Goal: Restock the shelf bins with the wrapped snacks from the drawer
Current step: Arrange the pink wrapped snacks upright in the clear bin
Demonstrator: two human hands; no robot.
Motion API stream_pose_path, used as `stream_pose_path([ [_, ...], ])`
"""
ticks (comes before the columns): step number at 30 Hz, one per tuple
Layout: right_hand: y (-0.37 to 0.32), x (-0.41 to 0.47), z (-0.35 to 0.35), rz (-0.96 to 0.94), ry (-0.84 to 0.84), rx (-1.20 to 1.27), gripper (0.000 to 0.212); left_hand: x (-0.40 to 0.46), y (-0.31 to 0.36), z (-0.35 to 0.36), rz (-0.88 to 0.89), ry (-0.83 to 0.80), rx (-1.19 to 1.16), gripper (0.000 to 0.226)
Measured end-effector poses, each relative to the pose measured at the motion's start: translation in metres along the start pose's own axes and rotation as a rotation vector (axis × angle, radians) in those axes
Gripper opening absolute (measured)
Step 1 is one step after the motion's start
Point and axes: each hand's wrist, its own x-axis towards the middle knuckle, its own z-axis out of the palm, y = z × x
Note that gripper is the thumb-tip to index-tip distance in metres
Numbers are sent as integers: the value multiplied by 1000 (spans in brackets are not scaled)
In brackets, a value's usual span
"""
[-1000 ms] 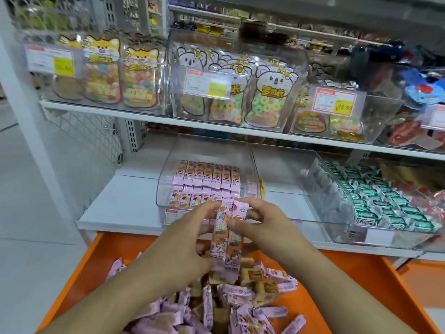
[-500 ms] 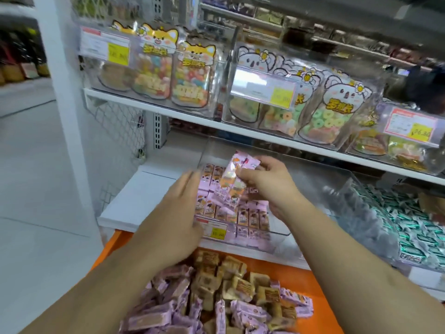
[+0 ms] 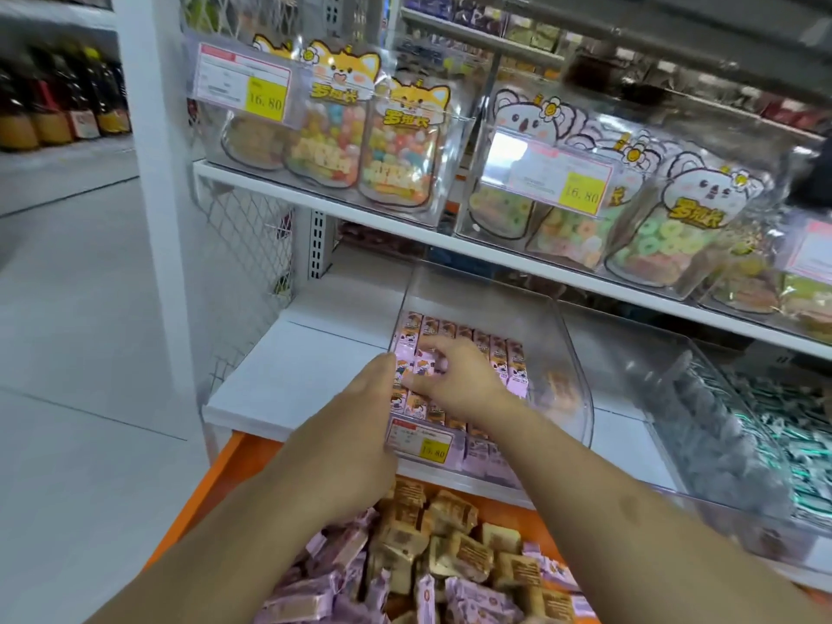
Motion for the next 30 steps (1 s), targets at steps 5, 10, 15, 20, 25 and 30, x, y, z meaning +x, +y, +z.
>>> stream_pose_path([
  [5, 14, -4, -7, -55, -55, -10, 77, 2, -4, 1, 37, 37, -27, 74],
  [10, 16, -6, -5, -52, -136, 11, 75, 1, -4, 0, 13, 27, -20, 79],
  [15, 11, -7, -1, -70, -170, 59, 71, 0, -4, -2, 18, 28, -23, 82],
  [20, 11, -17, -8, -91, -183, 39, 72, 0, -4, -1, 29, 21, -29, 80],
  [25, 12, -58, -33, -123, 52, 76, 54, -9, 2, -2, 87, 23, 20, 72],
  [30, 27, -136, -59, -206, 152, 96, 38, -35, 33, 3, 183, 1, 135, 82],
])
